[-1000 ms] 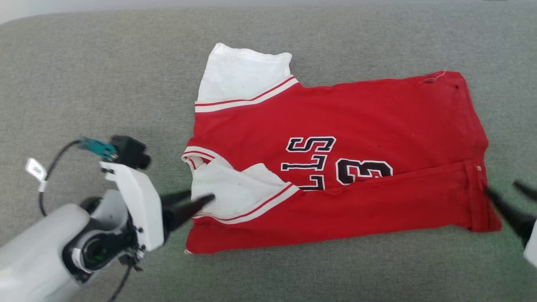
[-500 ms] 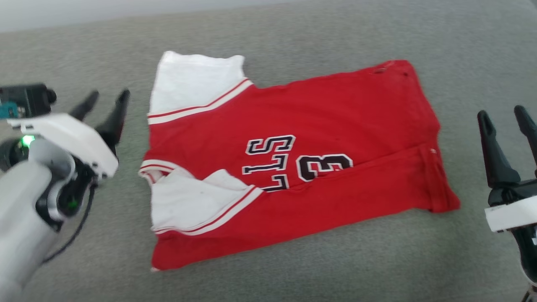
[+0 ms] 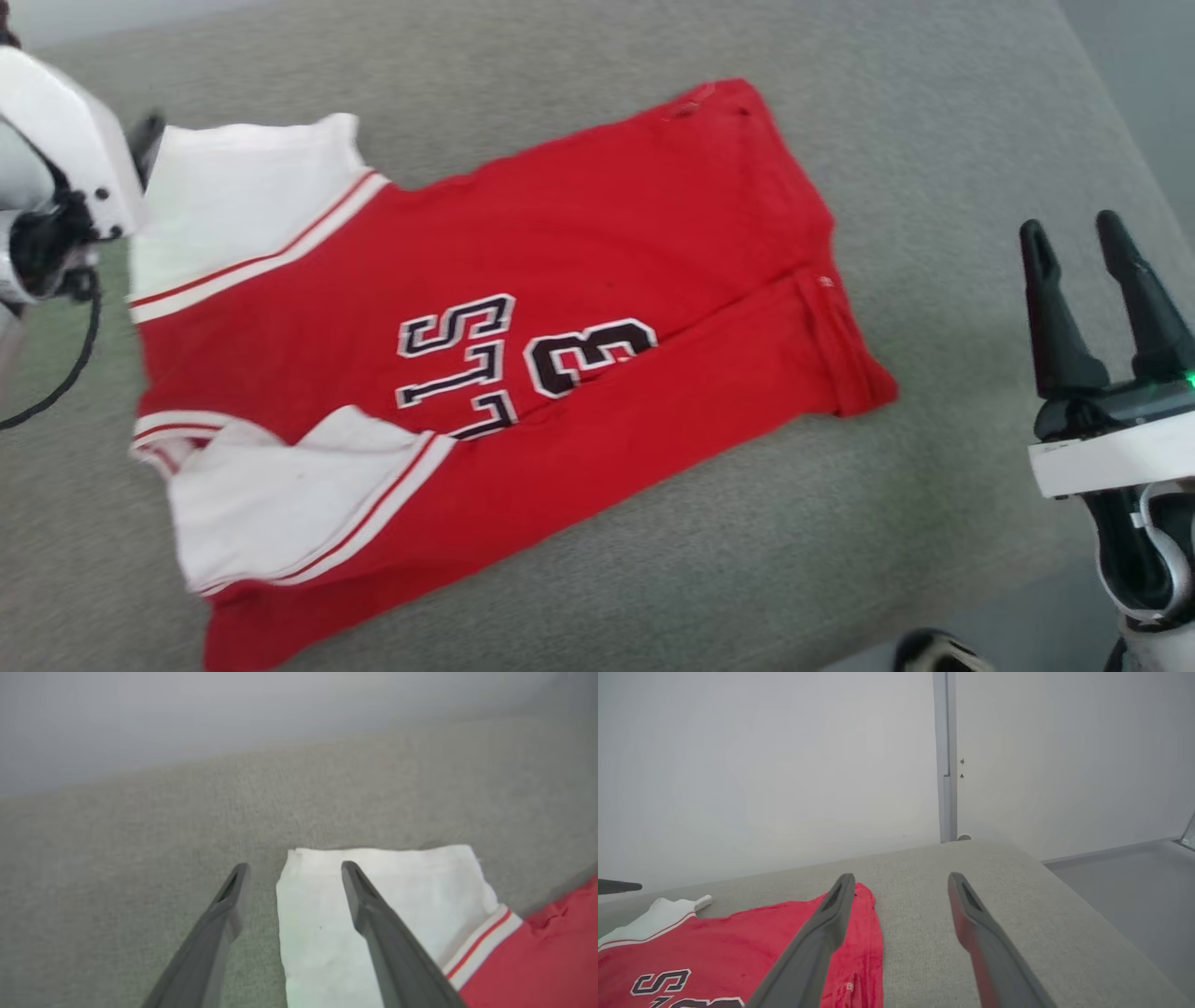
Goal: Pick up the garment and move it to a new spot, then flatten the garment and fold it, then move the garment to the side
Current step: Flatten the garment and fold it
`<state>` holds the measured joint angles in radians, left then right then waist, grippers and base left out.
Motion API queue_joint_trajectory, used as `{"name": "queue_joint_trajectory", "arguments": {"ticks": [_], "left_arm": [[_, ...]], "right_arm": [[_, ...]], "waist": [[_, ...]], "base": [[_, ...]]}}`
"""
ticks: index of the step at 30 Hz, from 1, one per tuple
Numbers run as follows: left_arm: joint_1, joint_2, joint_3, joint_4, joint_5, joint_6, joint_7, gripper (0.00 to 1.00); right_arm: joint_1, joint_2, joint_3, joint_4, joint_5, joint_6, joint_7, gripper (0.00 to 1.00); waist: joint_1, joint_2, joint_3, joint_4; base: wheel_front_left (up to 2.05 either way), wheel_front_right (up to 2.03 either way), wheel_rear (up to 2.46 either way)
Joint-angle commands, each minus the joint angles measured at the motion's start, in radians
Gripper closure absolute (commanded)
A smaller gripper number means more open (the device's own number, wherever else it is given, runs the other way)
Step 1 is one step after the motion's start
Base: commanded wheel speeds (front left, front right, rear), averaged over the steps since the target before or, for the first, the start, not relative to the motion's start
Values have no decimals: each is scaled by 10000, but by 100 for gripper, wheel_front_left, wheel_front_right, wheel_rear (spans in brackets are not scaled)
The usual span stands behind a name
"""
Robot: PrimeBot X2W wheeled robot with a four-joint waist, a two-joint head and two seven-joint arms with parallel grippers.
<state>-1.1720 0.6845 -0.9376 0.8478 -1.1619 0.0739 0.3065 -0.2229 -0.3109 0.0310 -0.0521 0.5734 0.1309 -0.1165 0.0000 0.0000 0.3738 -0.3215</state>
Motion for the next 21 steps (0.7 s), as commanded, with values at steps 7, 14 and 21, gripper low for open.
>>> {"name": "queue_joint_trajectory", "arguments": {"ticks": [7,14,21], "left_arm": [[-737,143,-385,1040,-460,-244,3272,0],[-628,-139,-466,1230,-782,-422,4462,24],[-643,-473,-472,1150,-902,-695,4475,100]], "right_arm": [[-172,-15,378,424,306,-4,-120,0],[-365,-345,635,497,415,-4,101,0],[-878,-741,1005,335,424,-4,453,0]], "waist": [[0,0,543,-875],[0,0,748,-819],[0,0,932,-403]], "base": [[0,0,0],[0,0,0],[0,0,0]]}}
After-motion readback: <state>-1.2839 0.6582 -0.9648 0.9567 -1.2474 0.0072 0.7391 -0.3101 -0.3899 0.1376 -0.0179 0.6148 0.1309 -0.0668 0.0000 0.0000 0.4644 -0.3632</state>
